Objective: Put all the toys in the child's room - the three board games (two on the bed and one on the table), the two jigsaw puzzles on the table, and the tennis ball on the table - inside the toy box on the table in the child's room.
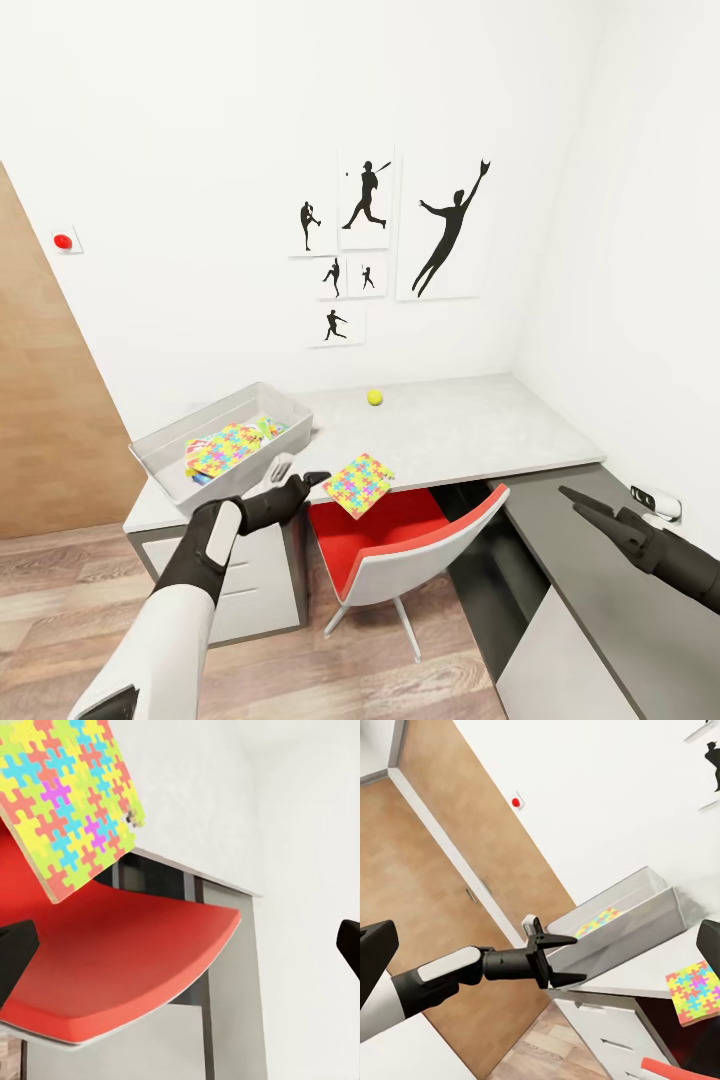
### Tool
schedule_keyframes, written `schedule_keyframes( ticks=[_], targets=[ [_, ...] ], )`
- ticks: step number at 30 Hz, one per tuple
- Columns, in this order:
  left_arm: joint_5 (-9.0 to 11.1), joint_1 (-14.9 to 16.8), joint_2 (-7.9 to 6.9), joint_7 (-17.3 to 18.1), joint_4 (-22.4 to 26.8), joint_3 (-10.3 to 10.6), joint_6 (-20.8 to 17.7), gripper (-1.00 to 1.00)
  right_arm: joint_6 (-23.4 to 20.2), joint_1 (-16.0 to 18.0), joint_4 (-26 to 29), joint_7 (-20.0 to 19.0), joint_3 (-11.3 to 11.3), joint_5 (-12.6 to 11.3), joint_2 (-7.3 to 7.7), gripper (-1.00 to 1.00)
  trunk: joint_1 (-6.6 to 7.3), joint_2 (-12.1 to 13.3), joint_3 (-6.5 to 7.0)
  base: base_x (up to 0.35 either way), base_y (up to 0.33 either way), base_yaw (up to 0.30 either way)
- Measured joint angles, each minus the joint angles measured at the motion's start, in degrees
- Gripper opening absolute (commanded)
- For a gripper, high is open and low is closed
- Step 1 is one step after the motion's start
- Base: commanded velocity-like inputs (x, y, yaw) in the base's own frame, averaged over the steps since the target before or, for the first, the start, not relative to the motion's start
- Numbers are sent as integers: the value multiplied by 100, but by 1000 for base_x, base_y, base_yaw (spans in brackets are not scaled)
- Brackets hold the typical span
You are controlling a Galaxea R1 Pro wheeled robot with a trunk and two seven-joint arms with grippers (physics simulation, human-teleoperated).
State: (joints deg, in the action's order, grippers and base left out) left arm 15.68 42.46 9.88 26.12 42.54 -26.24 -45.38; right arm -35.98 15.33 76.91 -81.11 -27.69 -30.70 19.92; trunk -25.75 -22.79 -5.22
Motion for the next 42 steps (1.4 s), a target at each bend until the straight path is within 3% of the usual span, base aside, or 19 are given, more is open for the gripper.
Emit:
schedule_keyframes(
  ticks=[8,15,23,27,36,42],
  targets=[
    [24,0,-5,-7,-137,-78,501,100,0,0,0,-4,-7,0,1,100,0,0,0,0,0,0],
    [99,0,-3,-53,-546,-216,917,100,0,0,0,-17,-16,-7,1,100,0,0,0,0,0,0],
    [120,0,-2,-559,-995,-242,1652,100,0,0,0,-16,-17,-8,1,100,0,0,0,0,0,0],
    [172,1,-5,-785,-1065,-253,1794,100,0,2,0,-11,-17,-8,1,100,0,0,0,0,0,0],
    [474,1,-5,-908,-1122,-253,1963,100,0,0,0,-5,-15,-8,1,100,0,0,0,0,0,0],
    [555,1,-21,-922,-1135,-255,2120,100,0,0,7,3,-8,-3,-3,100,0,0,0,0,0,0]
  ],
)
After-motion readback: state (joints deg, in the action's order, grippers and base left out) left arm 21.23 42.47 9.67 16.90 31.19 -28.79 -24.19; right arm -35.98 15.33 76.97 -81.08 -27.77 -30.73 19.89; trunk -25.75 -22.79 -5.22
